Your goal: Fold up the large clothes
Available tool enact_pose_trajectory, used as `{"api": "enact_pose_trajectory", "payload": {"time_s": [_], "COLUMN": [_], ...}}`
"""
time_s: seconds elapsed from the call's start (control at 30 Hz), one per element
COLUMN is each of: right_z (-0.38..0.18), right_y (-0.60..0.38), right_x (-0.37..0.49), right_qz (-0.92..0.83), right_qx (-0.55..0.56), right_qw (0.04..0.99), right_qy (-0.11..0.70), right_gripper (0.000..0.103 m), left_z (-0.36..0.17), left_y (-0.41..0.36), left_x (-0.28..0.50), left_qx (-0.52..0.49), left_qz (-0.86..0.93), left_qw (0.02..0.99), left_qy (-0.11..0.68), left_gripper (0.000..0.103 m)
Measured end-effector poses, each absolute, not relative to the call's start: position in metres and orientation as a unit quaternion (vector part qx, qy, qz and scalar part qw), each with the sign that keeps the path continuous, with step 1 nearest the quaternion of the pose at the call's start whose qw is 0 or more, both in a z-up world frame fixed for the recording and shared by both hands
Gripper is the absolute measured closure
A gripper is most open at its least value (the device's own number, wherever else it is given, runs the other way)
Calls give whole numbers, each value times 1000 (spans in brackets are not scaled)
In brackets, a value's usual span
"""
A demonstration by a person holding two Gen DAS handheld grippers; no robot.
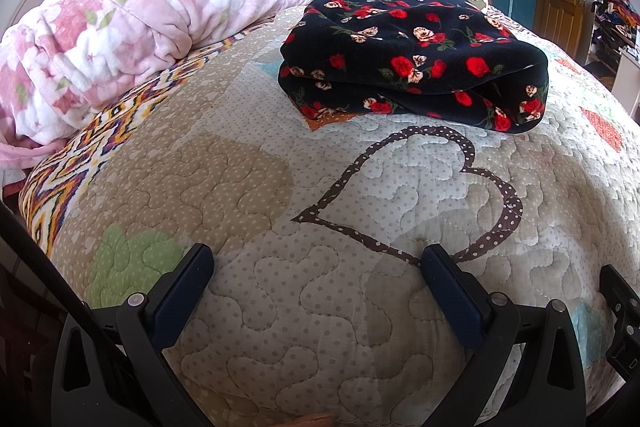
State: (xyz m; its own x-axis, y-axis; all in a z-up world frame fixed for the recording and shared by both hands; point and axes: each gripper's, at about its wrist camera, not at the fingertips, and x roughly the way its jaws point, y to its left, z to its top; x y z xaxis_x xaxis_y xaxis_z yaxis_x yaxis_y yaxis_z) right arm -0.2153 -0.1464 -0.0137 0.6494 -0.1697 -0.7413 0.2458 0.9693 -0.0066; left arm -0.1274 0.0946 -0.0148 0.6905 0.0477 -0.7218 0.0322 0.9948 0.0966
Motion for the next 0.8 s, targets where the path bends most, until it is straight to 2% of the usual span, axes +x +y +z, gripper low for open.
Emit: {"api": "enact_pose_trajectory", "payload": {"time_s": [0.8], "right_z": [-13], "right_y": [-147], "right_x": [-216], "right_qz": [-115], "right_qx": [46], "right_qw": [906], "right_qy": [404], "right_gripper": [8], "left_z": [-16], "left_y": [93], "left_x": [-128], "left_qx": [51], "left_qz": [5], "left_qw": [918], "left_qy": [393], "left_gripper": [0]}}
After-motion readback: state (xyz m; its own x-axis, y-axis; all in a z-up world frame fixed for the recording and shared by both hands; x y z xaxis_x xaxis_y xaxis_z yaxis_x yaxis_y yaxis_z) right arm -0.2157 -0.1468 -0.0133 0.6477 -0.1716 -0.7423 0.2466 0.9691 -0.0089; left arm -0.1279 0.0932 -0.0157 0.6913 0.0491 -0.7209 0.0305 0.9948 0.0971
